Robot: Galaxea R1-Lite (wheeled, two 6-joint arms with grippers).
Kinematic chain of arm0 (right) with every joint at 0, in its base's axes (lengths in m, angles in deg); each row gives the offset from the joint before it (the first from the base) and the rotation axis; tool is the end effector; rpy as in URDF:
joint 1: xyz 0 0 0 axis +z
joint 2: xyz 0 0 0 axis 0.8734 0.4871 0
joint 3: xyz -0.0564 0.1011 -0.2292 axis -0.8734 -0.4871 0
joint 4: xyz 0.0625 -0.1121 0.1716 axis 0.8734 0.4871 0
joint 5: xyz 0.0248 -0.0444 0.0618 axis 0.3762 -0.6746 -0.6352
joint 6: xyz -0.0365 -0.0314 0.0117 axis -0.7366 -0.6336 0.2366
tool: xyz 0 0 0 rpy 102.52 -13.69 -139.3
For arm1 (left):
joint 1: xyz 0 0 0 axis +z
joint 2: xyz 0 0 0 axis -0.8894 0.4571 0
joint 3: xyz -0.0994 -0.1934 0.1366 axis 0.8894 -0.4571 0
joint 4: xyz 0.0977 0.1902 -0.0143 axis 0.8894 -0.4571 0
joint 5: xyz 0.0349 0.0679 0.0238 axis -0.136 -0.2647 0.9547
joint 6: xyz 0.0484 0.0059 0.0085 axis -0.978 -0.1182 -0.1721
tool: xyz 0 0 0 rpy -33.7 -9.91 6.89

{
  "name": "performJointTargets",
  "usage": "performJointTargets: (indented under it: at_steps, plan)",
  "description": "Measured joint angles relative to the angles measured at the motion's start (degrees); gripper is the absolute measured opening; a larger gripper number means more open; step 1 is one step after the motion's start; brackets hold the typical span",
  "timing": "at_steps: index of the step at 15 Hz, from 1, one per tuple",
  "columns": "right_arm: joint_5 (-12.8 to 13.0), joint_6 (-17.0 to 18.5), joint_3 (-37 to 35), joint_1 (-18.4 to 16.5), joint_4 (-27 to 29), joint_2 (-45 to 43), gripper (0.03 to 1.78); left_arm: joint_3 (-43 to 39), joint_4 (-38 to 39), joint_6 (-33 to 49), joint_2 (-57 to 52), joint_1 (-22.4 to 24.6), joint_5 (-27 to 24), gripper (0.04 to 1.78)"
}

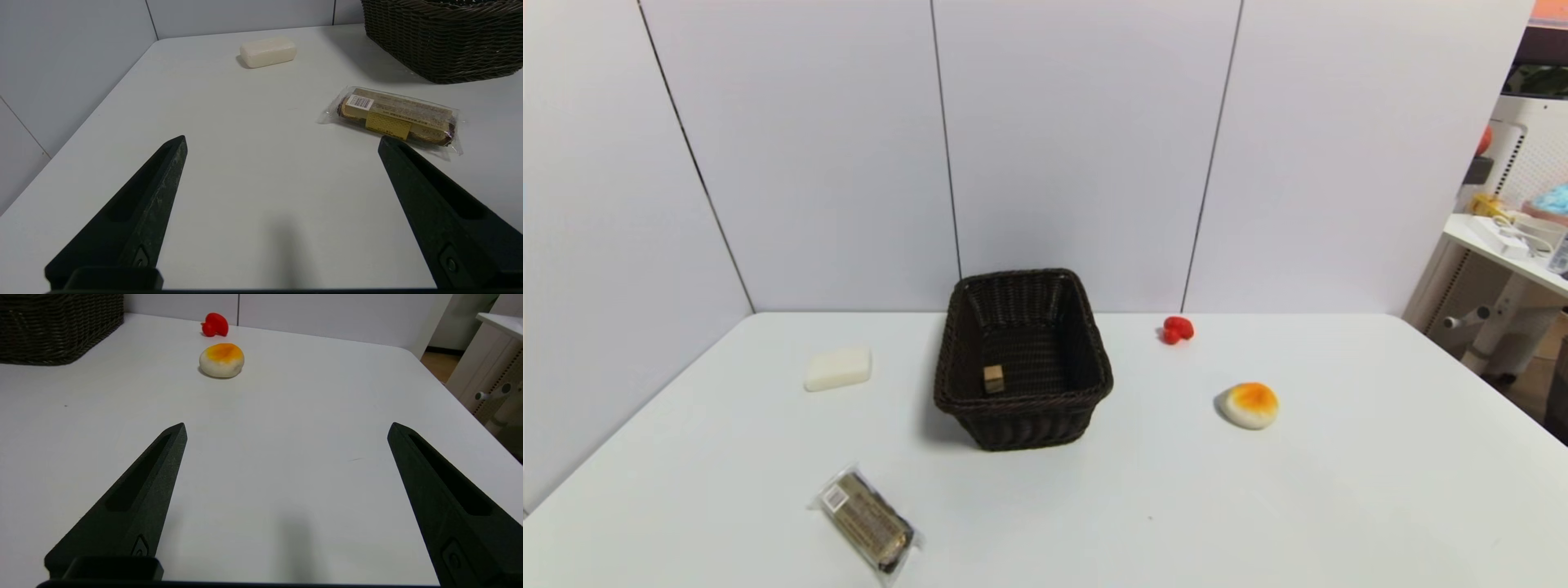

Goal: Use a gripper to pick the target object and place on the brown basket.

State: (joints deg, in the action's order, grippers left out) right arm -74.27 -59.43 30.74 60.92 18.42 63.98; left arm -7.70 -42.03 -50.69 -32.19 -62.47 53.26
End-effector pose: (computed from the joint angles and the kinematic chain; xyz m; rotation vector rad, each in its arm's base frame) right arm 0.0742 0.0019 0.0741 -0.1059 0.0171 0.0390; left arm 0.0732 -0.0007 0.0748 0.0475 0.0035 -0.0189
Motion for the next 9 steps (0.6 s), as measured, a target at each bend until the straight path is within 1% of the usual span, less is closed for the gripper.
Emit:
performJointTargets:
  at_steps: [3,5,9]
  plan:
    - [0.8,3.2,-0.1,0.0,0.0,-0.8,1.69,0.0,0.0,0.0,0.0,0.0,0.0,1.69]
    - [1.6,3.7,-0.1,0.0,-0.1,-0.9,1.69,0.0,0.0,0.0,0.0,0.0,0.0,1.69]
    - [0.8,2.7,-0.1,0.0,-0.1,-0.9,1.69,0.0,0.0,0.0,0.0,0.0,0.0,1.69]
